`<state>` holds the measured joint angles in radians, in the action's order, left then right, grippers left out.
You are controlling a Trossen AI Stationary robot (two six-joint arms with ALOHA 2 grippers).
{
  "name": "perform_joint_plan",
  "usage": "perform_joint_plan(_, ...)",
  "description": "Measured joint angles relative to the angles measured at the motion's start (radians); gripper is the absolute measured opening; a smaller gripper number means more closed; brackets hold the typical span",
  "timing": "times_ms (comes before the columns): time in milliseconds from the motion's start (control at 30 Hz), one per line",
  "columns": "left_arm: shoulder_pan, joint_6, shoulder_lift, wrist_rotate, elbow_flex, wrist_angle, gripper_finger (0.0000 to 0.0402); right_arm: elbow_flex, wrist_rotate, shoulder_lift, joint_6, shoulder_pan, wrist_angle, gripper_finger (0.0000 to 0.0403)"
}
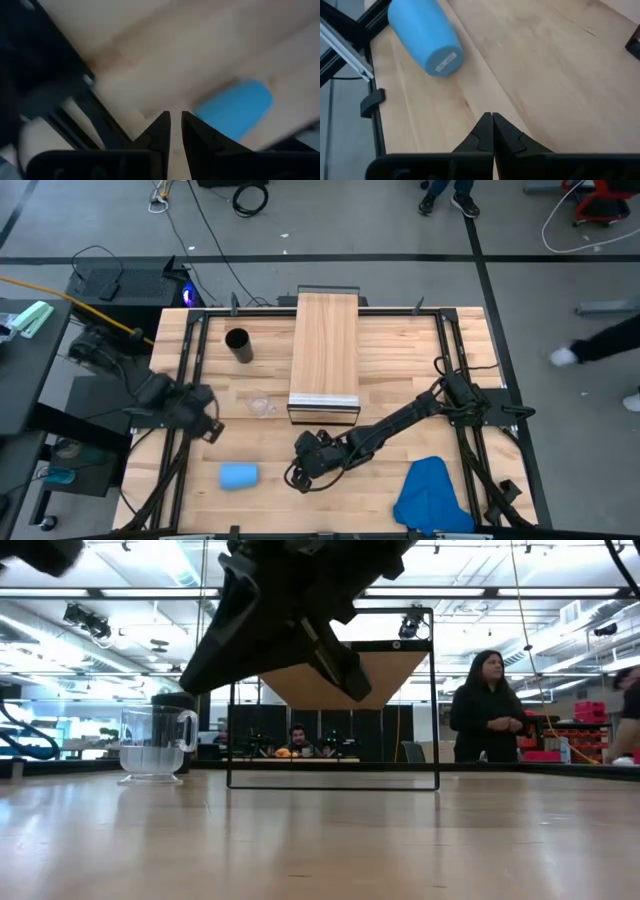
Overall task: Stack small to large cups/mugs on shelf
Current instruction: Move the blue cup to the middle left of the table
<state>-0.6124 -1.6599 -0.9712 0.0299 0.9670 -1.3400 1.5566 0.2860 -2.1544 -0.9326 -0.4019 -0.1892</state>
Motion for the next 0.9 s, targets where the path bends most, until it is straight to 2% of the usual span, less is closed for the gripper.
perform_joint_plan(200,-0.224,-0.286,-0.021,0.038,-0.010,0.037,0.0049,0.000,-0.022,0.000,-0.004,-0.004,-0.003,0.0003)
perform_joint_plan(367,-0.359,-0.446,-0.082,0.052,-0.010,0.132,0.0054,0.000,-0.030,0.000,-0.002,-0.006,-0.005,0.0003)
perform_joint_plan(567,-0.438,-0.520,-0.192,0.133,-0.010,0.302,0.0056,0.000,-0.032,0.000,0.014,0.000,-0.005,0.0003)
perform_joint_plan(900,-0.508,-0.604,-0.378,0.270,-0.010,0.481,0.0056,0.000,-0.085,0.000,0.020,0.000,-0.005,0.0003)
